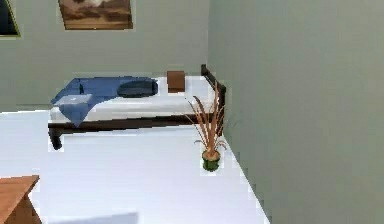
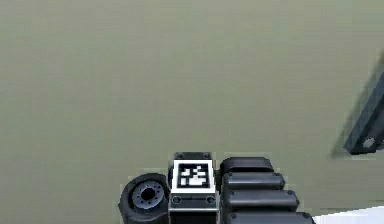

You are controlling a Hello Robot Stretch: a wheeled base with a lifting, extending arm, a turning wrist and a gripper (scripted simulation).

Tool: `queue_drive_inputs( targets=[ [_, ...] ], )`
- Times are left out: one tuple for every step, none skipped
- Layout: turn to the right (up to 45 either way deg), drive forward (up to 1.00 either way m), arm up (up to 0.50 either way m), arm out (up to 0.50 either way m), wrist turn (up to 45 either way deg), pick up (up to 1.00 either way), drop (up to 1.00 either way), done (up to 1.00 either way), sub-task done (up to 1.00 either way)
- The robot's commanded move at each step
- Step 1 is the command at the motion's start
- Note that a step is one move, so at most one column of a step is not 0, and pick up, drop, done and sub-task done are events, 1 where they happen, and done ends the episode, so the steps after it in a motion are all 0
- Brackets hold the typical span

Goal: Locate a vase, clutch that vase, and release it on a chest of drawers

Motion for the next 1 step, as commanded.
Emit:
queue_drive_inputs(
  targets=[
    [0.0, 0.90, 0.00, 0.00, 0.0, 0.00, 0.00, 0.00, 0.00]
  ],
)
